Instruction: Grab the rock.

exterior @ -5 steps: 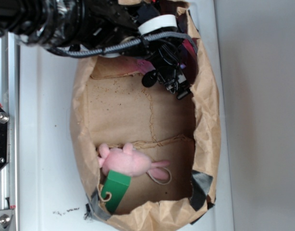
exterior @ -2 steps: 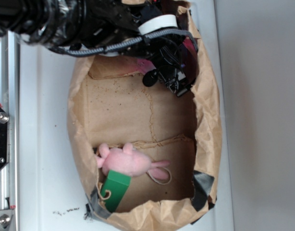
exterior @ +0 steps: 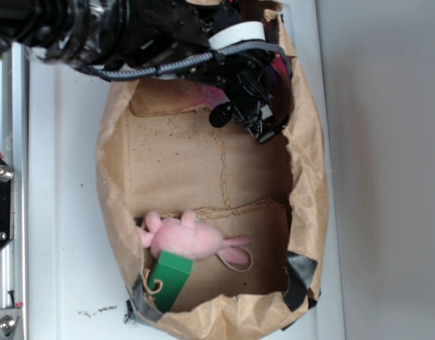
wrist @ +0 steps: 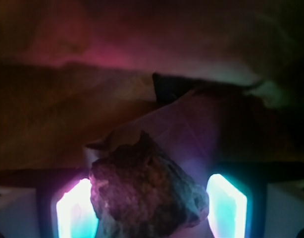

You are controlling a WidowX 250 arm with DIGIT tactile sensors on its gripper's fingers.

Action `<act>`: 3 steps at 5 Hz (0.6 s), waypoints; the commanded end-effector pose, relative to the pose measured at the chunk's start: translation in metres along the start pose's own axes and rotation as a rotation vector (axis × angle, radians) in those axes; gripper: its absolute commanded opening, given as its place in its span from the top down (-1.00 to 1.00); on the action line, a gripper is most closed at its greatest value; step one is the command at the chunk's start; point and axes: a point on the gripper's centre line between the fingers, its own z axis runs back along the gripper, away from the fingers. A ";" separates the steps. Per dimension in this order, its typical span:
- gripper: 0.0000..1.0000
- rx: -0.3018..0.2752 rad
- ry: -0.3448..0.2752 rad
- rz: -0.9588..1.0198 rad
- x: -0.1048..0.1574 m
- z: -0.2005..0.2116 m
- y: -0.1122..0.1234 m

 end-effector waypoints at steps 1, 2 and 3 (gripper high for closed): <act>1.00 -0.049 0.023 -0.044 0.019 0.078 0.022; 1.00 -0.051 0.086 -0.039 0.028 0.107 0.017; 1.00 -0.024 0.102 -0.060 0.035 0.130 0.001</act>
